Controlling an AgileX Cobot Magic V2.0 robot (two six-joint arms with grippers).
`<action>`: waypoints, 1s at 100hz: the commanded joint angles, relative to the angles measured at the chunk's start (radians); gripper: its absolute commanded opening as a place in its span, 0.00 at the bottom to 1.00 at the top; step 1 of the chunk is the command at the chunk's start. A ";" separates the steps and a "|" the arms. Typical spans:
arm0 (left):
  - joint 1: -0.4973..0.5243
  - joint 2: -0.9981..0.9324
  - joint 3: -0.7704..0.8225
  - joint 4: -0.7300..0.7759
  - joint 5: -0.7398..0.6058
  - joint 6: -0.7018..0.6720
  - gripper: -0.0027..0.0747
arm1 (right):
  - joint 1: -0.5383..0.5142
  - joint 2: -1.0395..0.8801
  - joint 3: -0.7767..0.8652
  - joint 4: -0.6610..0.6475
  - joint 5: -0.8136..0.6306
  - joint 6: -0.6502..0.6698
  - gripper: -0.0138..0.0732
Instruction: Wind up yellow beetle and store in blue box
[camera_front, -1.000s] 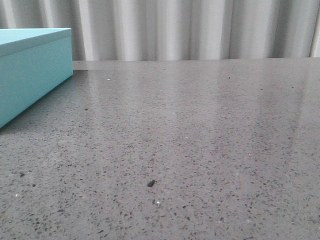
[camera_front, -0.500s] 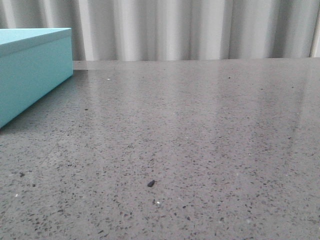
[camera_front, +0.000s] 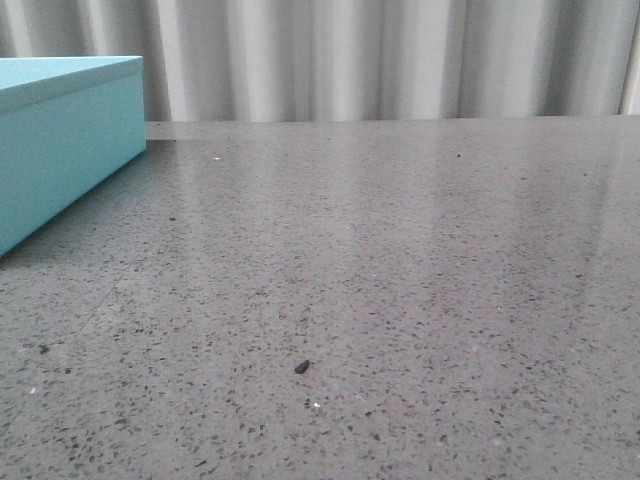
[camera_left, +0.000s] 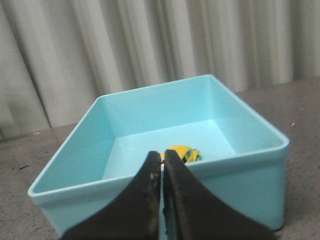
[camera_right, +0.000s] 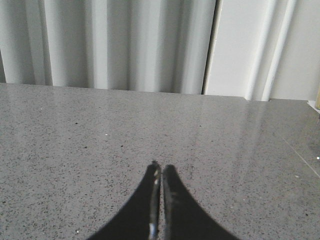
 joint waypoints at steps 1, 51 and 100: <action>0.000 0.011 0.007 0.069 -0.134 -0.060 0.01 | -0.001 0.013 -0.026 -0.022 -0.071 -0.010 0.11; 0.000 -0.067 0.227 0.334 -0.222 -0.534 0.01 | -0.001 0.013 -0.026 -0.022 -0.071 -0.010 0.11; -0.024 -0.077 0.242 0.354 0.026 -0.558 0.01 | -0.001 0.013 -0.026 -0.022 -0.071 -0.010 0.11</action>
